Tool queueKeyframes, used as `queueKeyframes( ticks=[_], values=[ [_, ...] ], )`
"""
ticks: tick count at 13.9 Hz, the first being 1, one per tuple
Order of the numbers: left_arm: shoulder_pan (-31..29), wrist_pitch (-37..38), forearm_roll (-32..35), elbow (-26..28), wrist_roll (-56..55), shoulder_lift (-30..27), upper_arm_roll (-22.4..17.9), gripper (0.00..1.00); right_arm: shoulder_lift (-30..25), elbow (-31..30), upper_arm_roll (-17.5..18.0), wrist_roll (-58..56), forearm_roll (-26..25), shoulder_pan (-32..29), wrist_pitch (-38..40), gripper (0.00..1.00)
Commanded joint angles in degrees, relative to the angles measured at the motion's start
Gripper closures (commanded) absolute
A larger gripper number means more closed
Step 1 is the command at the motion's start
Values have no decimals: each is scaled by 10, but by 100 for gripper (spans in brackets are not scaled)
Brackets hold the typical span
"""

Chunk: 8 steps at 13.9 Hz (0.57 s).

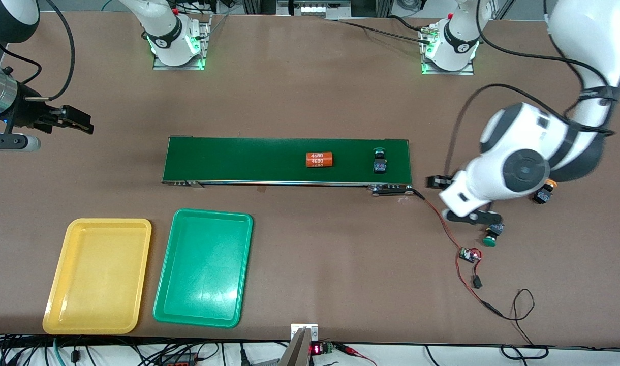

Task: Sort buttons by color to trays
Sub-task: 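Release the button on the belt and draw the left gripper back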

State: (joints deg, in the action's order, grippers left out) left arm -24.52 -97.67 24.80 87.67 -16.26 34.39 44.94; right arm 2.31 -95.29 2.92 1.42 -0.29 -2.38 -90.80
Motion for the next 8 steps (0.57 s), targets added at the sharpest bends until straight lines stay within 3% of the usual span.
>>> queueKeyframes(
  ticks=[1, 4, 8],
  values=[
    [-32, -33, 78, -7, 131, 14, -3, 0, 4, 10, 3, -2, 9, -5, 8, 0],
    [-88, -130, 96, -4, 259, 62, -9, 0, 4, 10, 3, -4, 8, -5, 8, 0],
    [-95, -263, 97, 25, 334, 98, -72, 0, 3, 7, 3, -5, 8, -5, 9, 0]
  ],
)
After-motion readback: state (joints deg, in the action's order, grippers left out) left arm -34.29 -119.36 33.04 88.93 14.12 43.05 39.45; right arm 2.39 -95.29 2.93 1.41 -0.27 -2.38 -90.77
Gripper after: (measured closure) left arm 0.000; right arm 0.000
